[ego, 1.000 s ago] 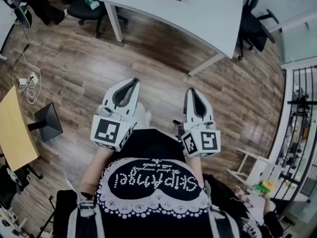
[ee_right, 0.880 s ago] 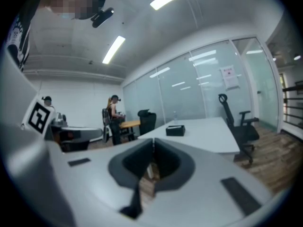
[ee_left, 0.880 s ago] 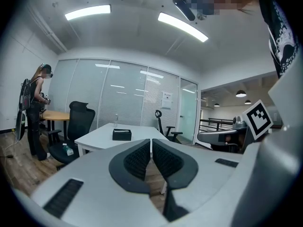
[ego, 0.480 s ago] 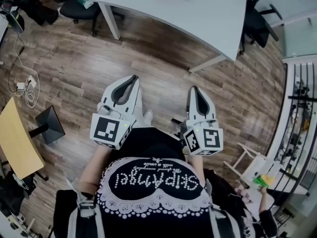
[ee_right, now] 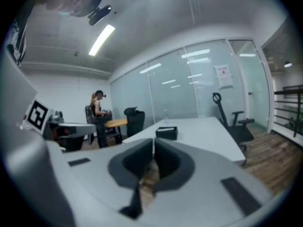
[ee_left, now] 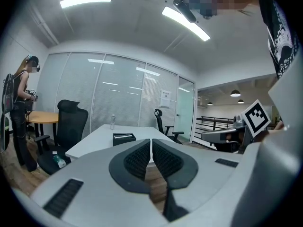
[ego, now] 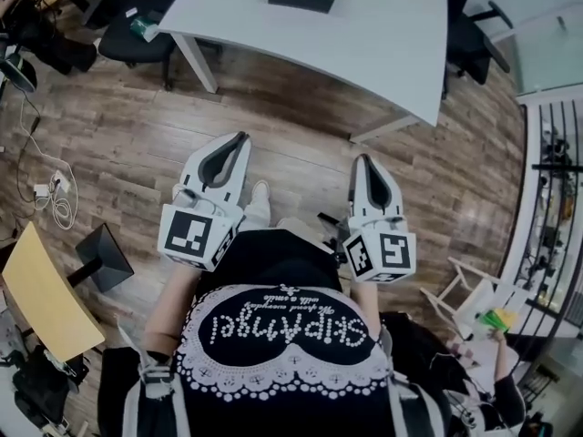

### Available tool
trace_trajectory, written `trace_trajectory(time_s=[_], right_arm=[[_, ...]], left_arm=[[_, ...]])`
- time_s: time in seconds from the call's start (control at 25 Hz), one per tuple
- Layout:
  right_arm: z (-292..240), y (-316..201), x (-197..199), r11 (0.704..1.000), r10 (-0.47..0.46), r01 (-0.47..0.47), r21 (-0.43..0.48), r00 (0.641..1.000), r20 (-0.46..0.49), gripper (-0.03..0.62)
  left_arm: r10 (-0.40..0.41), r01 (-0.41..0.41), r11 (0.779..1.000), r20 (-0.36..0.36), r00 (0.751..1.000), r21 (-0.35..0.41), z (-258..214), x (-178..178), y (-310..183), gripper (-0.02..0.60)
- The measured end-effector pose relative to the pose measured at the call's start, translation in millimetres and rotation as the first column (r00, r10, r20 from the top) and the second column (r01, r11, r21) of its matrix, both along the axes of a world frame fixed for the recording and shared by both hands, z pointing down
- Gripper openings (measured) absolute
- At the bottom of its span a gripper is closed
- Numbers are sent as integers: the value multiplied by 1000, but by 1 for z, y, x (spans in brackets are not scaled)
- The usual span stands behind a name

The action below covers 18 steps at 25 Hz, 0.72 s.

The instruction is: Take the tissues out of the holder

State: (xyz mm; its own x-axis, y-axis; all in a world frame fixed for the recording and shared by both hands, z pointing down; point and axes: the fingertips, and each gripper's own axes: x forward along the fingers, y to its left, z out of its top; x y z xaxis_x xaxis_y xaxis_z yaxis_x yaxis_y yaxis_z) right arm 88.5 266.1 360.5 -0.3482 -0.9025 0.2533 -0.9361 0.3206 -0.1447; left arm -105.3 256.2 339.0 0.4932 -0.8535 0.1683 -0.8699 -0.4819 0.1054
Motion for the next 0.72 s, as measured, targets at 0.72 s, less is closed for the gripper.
trace_trajectory(time_s=[0.72], right_arm=[[10, -48, -17, 999, 27, -27, -34, 1000, 6, 34]], left_arm=[[0, -1, 999, -25, 1000, -52, 17, -24, -54, 32]])
